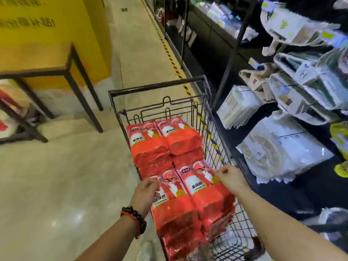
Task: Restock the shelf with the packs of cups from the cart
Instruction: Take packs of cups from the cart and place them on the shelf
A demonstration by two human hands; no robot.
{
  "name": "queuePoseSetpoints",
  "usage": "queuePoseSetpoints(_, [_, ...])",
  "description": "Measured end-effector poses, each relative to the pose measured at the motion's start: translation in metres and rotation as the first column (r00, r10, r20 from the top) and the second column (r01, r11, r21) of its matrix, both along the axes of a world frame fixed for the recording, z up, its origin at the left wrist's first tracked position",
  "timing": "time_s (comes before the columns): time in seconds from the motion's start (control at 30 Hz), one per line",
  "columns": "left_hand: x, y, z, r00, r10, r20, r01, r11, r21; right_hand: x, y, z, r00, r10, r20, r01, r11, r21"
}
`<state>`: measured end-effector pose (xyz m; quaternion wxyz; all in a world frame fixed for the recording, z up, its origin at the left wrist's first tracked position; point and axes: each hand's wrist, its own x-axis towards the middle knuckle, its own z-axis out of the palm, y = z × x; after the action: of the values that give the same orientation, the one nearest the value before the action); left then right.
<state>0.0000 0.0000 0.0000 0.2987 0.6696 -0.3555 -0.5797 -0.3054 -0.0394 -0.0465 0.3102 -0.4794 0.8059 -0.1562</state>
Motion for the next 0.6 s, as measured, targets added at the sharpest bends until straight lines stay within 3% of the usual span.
queuePoseSetpoints(0.1, [-0.022, 0.009, -0.004, 0.997, 0.075, -0.010, -0.075, 0.997, 0.020, -0.018, -0.005, -0.013, 0.997, 0.080, 0.013, -0.081, 0.982, 0.172])
queuePoseSetpoints(0.2, [-0.043, 0.019, -0.006, 0.991, 0.134, 0.006, -0.134, 0.990, 0.048, -0.023, -0.011, -0.026, 0.977, 0.037, 0.209, -0.106, 0.937, 0.333])
queuePoseSetpoints(0.33, [-0.056, 0.024, -0.005, 0.980, 0.200, -0.023, -0.197, 0.977, 0.081, -0.027, -0.020, -0.034, 0.930, -0.009, 0.368, -0.152, 0.902, 0.405])
queuePoseSetpoints(0.47, [-0.058, 0.029, 0.001, 0.968, 0.246, -0.051, -0.241, 0.966, 0.088, -0.025, -0.028, -0.039, 0.893, -0.057, 0.447, -0.193, 0.847, 0.495])
queuePoseSetpoints(0.6, [-0.053, 0.032, 0.002, 0.958, 0.281, -0.059, -0.275, 0.956, 0.099, -0.021, -0.027, -0.039, 0.872, -0.097, 0.479, -0.175, 0.853, 0.492])
